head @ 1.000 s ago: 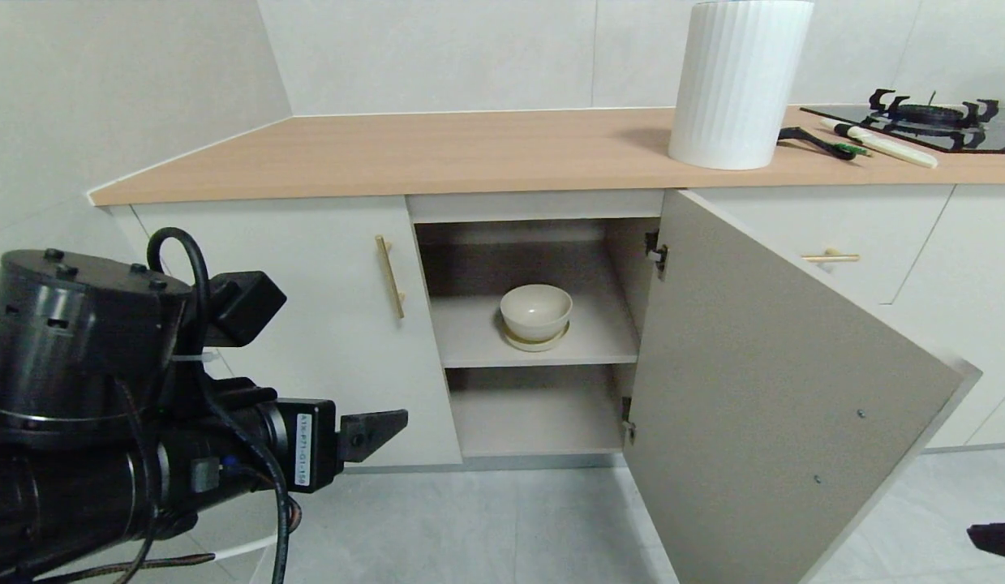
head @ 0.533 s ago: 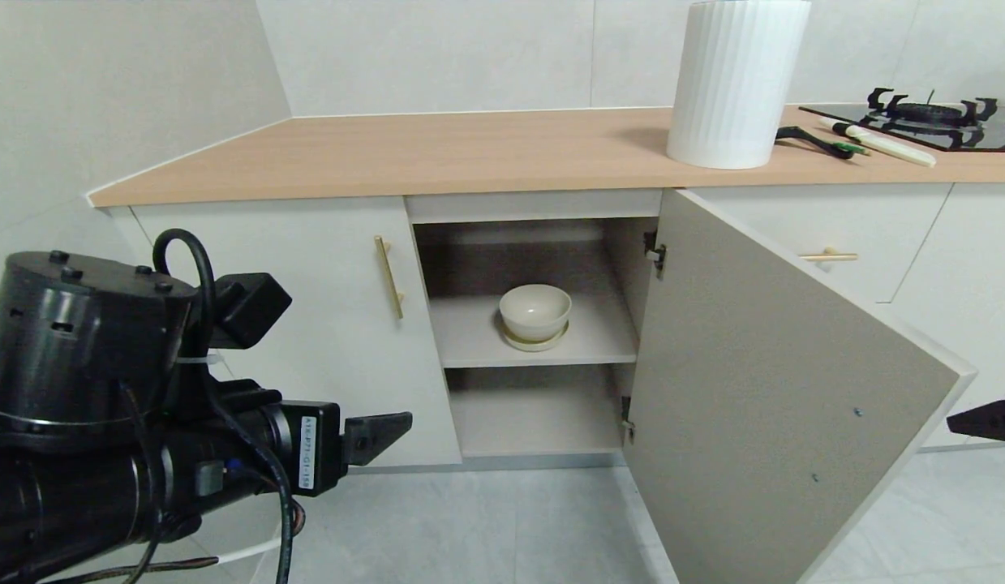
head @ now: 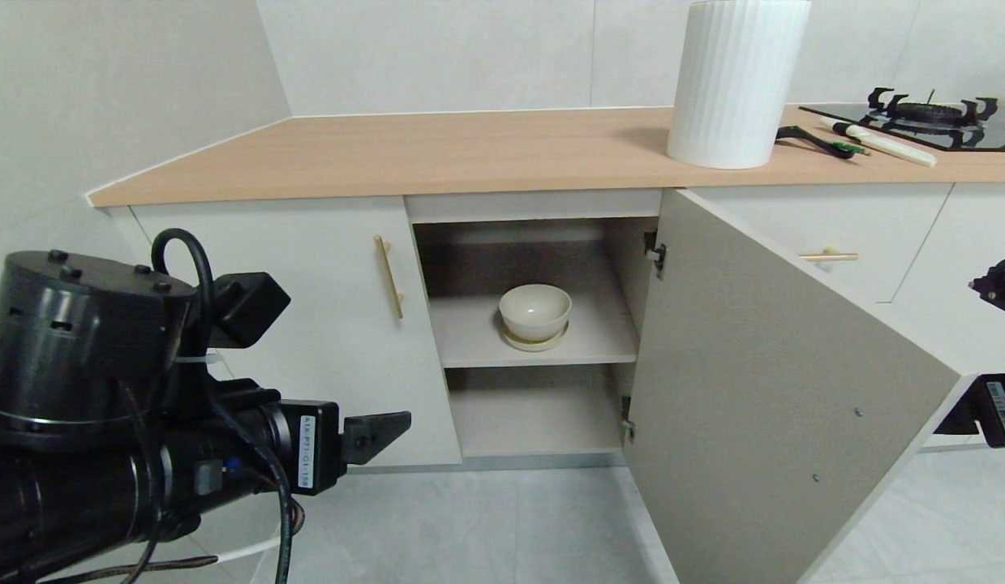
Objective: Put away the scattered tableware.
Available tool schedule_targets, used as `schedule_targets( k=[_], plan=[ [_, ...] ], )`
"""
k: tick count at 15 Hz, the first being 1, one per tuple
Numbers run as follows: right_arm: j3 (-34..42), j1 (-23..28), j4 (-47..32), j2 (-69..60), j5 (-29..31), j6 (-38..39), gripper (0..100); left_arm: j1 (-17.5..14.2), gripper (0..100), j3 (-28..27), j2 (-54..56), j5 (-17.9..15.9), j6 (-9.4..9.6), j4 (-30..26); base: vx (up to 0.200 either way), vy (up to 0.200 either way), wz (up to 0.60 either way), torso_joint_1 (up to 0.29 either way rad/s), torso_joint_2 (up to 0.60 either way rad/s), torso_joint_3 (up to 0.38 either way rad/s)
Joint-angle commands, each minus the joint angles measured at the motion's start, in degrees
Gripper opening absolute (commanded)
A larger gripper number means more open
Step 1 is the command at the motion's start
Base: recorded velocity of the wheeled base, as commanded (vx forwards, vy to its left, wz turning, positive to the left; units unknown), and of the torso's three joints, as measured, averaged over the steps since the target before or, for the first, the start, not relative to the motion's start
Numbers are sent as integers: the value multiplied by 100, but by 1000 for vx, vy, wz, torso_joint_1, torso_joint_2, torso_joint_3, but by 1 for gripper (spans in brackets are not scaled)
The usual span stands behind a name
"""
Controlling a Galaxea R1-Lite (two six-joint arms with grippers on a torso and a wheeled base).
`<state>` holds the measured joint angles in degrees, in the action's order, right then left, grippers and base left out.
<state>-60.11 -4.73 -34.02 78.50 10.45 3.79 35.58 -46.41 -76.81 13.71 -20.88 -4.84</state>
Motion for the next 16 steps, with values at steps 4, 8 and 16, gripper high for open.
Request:
schedule_targets(
  k=[4, 8, 16],
  plan=[
    [61, -195, 89, 105, -139, 16, 100, 1, 100, -8, 0, 0, -4, 1, 0, 0, 0, 0, 0, 0],
    [360, -582, 704, 96, -139, 227, 100, 1, 100, -8, 0, 0, -4, 1, 0, 0, 0, 0, 0, 0],
    [1028, -2006, 2374, 790, -139, 1291, 100, 1, 100, -17, 17, -9, -4, 1, 0, 0, 0, 0, 0, 0]
  ],
)
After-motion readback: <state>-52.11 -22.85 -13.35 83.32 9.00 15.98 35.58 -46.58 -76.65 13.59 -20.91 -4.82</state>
